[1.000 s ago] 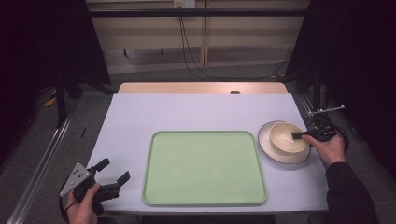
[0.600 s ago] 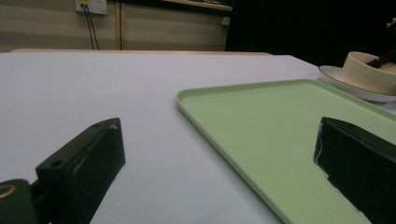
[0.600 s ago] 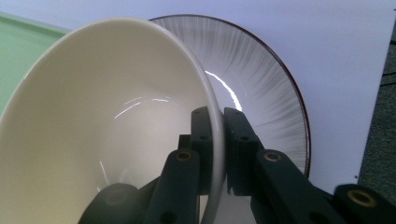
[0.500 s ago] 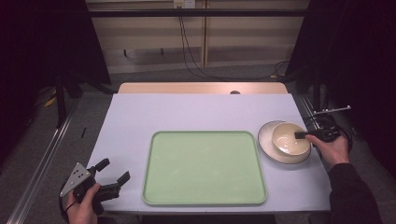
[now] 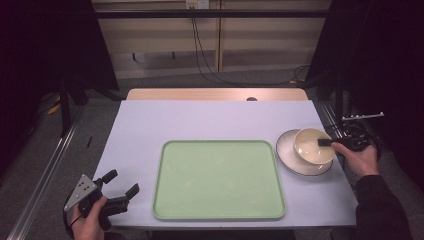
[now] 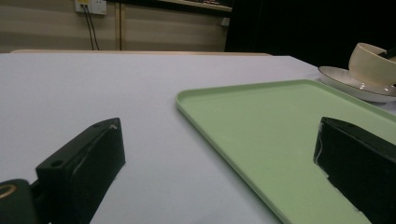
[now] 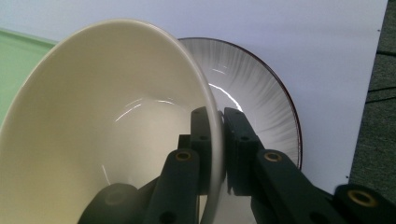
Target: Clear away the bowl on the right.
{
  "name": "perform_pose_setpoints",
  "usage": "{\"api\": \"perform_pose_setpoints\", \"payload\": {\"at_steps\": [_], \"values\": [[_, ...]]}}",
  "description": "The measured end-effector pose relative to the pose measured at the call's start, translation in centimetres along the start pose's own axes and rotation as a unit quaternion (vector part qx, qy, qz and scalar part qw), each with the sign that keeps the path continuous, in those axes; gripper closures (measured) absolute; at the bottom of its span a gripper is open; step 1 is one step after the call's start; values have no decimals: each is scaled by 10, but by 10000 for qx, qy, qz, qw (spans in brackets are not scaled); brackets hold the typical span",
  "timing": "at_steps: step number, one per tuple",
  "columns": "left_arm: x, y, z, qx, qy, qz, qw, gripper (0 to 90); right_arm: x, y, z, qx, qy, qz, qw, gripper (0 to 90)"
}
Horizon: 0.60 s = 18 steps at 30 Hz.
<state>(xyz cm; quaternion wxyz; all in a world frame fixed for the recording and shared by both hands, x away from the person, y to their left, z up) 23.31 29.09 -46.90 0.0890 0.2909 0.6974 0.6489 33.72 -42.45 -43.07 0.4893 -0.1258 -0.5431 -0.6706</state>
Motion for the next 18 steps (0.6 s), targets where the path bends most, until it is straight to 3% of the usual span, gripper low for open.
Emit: {"api": "perform_pose_setpoints", "payload": {"at_steps": [4,9,18], "values": [[0,0,0,-11,-19,16,10000,20,4,1,2,23,66,-66,10000,836],[0,0,0,53,31,-3,10000,20,7,3,7,223,143,-93,9996,835],[0,0,0,47,30,-3,10000,20,13,6,11,301,195,-262,9990,835]]}}
Point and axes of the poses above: each handheld gripper's, and its own axes: x roughly backward along the jaws, y roughly out of its top, z roughly to its left, the point moved 1 cm from there along -x, roughly forward along the jaws, and after that the axes turned 7 degrees about y, right-handed, at the moved point
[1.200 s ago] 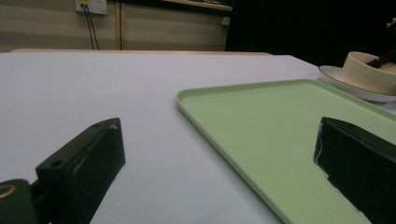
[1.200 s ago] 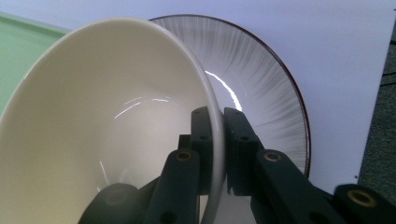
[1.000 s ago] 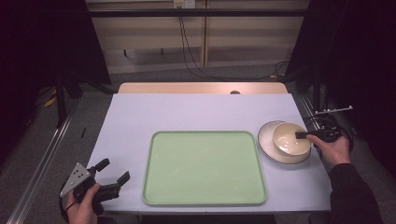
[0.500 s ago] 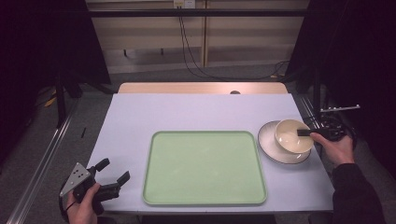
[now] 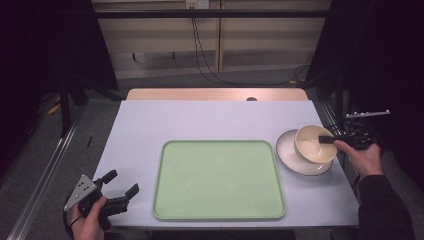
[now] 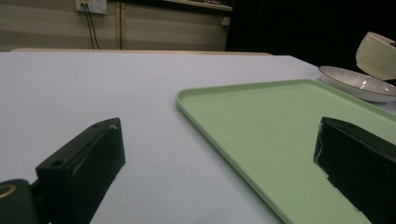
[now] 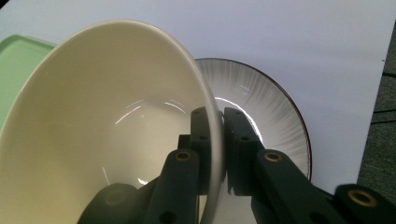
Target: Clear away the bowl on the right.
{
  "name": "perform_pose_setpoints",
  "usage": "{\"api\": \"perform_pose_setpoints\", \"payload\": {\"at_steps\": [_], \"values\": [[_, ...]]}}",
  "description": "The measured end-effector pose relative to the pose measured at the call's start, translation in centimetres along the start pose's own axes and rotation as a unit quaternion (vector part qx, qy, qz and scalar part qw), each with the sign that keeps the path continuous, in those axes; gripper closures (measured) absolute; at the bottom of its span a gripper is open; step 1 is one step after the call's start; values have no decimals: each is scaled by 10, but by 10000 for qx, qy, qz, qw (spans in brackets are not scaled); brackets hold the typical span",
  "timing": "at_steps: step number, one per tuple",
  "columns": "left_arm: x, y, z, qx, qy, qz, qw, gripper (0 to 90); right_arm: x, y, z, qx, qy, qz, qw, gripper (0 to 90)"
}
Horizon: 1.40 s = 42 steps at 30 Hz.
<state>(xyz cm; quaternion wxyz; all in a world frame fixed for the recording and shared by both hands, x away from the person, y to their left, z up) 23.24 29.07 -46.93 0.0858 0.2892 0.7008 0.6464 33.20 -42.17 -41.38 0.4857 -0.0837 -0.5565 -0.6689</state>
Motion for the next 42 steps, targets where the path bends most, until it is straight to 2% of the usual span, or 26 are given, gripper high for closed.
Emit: {"api": "perform_pose_setpoints", "payload": {"at_steps": [14,17,24,28,32,33,39,42], "values": [[0,0,0,-13,-30,10,10000,20,8,5,6,-26,108,-277,9996,836],[0,0,0,-13,-7,1,10000,20,10,7,8,-53,146,-406,9991,835],[-1,0,0,-43,-42,4,10000,20,11,12,15,0,226,-426,9988,835],[-1,0,0,-23,34,13,10000,20,10,14,18,15,228,-433,9988,835],[-1,0,-1,5,50,6,10000,20,8,19,23,22,371,-435,9984,835],[-1,0,0,-43,10,45,10000,20,8,21,24,50,375,-443,9983,836],[-1,0,-1,-48,47,37,10000,20,3,31,34,181,453,-417,9979,835],[-1,0,-1,-51,50,37,10000,20,1,34,37,174,504,-384,9978,836]]}}
Point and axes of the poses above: each handheld gripper's, and its own axes: x roughly backward along the jaws, y roughly out of its top, z roughly to its left, the point moved 1 cm from there along -x, roughly forward along the jaws, and after that the axes turned 7 degrees about y, right-handed, at the moved point
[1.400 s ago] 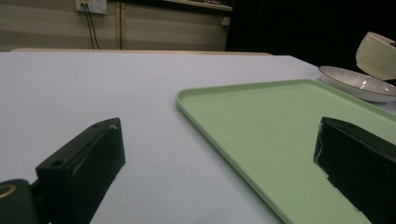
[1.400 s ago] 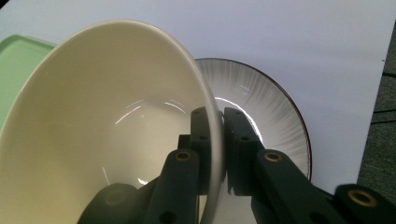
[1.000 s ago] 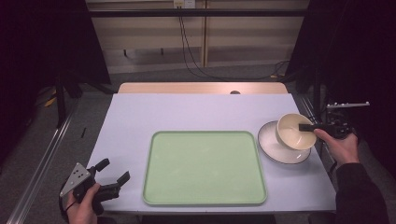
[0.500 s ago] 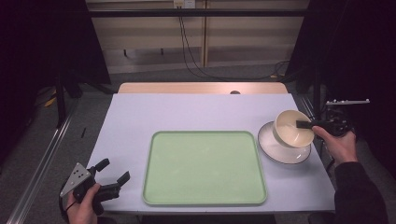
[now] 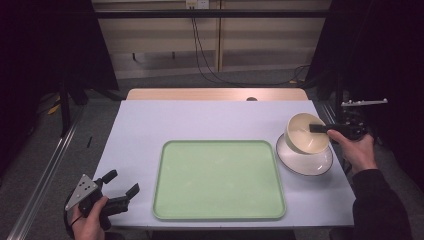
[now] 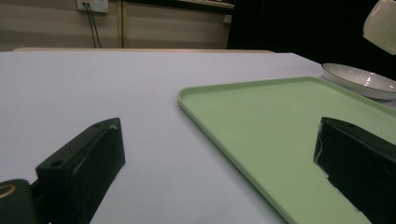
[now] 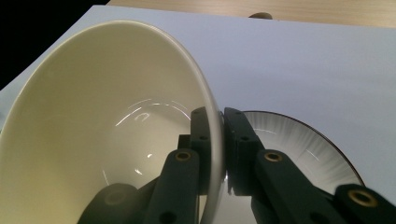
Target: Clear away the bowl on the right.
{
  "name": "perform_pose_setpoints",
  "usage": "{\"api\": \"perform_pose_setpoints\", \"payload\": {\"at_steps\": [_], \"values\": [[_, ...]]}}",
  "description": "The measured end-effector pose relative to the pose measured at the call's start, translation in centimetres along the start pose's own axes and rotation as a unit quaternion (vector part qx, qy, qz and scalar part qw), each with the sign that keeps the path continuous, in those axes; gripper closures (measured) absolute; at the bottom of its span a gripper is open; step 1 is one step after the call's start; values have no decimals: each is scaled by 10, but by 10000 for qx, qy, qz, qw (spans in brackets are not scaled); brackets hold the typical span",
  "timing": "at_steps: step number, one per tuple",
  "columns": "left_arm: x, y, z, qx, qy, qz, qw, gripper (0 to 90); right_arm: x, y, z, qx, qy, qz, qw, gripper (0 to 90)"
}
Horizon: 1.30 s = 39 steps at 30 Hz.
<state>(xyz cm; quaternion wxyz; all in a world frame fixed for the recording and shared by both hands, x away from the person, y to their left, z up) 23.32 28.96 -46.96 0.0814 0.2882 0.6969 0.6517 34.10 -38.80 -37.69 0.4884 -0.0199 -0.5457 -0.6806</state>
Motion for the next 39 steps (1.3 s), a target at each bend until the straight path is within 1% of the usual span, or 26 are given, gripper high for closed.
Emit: {"api": "perform_pose_setpoints", "payload": {"at_steps": [5,7,13,14,17,20,21,23,25,26,27,29,33,34,36,37,39], "values": [[-1,0,0,-2,8,2,10000,20,-10,10,9,112,96,65,9999,835],[-1,0,0,-9,-10,1,10000,20,-13,14,11,76,132,53,9999,835],[-1,0,0,-12,5,4,10000,20,-24,19,15,133,183,73,9997,835],[-1,0,0,-10,2,12,10000,20,-26,20,16,109,197,100,9997,835],[-1,0,0,-27,-2,22,10000,20,-32,24,18,194,213,162,9995,835],[-1,0,-1,-27,-13,15,10000,20,-37,26,20,221,240,213,9992,835],[-1,0,0,-22,-6,18,10000,20,-41,29,23,241,253,228,9991,835],[-1,0,0,-68,-24,34,10000,20,-46,32,25,206,300,231,9991,835],[-1,0,0,-38,-25,11,10000,20,-50,34,28,247,334,284,9987,835],[-1,0,0,-38,-25,11,10000,20,-50,34,28,247,334,284,9987,835],[-1,0,0,-21,-24,7,10000,20,-55,36,31,242,387,313,9985,835],[-1,0,0,-34,-17,16,10000,20,-59,38,33,224,415,319,9984,835],[-1,0,0,-53,-36,21,10000,20,-65,40,35,214,408,377,9982,835],[-1,0,0,-21,-30,7,10000,20,-67,40,36,215,421,405,9981,835],[-1,0,0,-42,-33,13,10000,20,-74,40,36,184,384,467,9980,835],[-1,0,0,-15,-33,5,10000,20,-76,40,36,162,382,509,9978,835],[-1,0,0,-12,-33,3,10000,20,-78,40,36,202,348,522,9978,835]]}}
Point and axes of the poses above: each handheld gripper's, and its own axes: x roughly backward along the jaws, y roughly out of its top, z roughly to its left, the point moved 1 cm from there along -x, roughly forward along the jaws, and after that the axes turned 7 degrees about y, right-handed, at the moved point
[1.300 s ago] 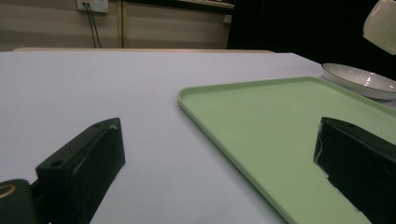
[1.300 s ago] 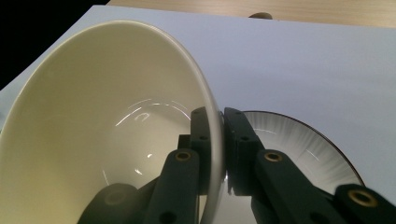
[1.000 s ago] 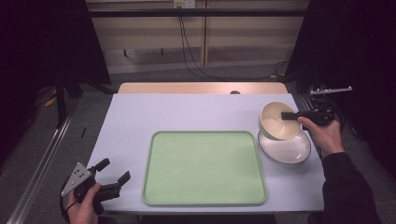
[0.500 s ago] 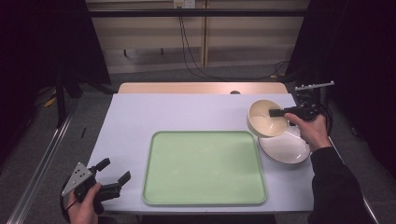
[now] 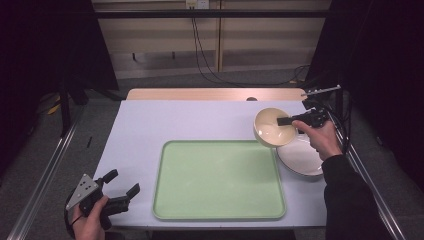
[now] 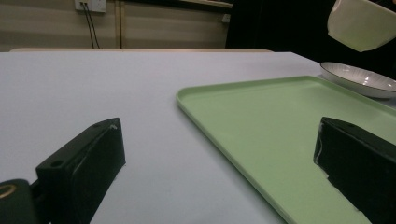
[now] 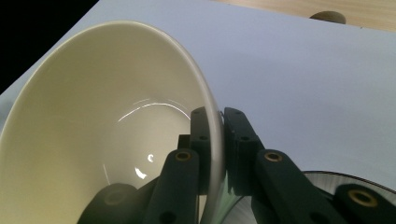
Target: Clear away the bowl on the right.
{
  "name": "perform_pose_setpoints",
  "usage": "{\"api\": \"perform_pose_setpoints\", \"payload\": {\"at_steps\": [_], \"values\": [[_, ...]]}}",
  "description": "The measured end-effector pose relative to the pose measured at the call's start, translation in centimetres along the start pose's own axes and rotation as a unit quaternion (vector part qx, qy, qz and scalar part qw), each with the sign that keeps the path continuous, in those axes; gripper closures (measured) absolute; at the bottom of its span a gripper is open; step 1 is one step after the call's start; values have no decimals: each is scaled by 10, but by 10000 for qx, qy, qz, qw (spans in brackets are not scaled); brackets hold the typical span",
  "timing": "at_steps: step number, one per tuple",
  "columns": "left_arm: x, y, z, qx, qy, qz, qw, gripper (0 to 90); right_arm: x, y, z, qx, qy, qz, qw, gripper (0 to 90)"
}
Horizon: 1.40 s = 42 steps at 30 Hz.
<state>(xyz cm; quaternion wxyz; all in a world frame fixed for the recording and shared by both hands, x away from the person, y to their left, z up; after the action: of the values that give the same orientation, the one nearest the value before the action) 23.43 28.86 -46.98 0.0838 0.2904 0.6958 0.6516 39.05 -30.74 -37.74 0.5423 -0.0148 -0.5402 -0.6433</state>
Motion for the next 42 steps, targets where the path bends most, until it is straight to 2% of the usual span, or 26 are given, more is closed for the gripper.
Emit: {"api": "perform_pose_setpoints", "payload": {"at_steps": [7,13,16,18,22,33,36,42], "values": [[0,0,0,-70,-4,44,10000,20,-17,0,2,-13,12,165,9999,835],[0,0,0,-21,-56,-8,10000,20,-27,-1,2,-127,-20,250,9996,834],[0,0,0,-40,-84,2,10000,20,-35,-5,-2,-191,-111,380,9990,834],[-1,0,-1,-5,-94,-7,10000,20,-41,-7,-4,-241,-54,401,9989,834],[-1,0,-1,-23,-71,23,10000,20,-50,-11,-8,-209,-93,544,9983,834],[0,0,0,-29,-82,32,10000,20,-65,-14,-10,-217,-142,754,9968,834],[-1,0,0,-23,-88,23,10000,20,-70,-17,-12,-287,-188,907,9953,834],[-1,0,0,-42,-85,43,9999,20,-73,-22,-19,-371,-216,989,9942,834]]}}
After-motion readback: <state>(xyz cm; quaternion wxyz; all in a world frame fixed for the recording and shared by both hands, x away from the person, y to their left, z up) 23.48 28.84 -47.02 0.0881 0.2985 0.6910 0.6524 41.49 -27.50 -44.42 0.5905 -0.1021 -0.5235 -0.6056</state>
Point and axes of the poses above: each handheld gripper's, and its own axes: x roughly backward along the jaws, y roughly out of its top, z roughly to its left, the point moved 1 cm from there along -x, roughly forward along the jaws, and after that the axes turned 7 degrees about y, right-handed, at the moved point
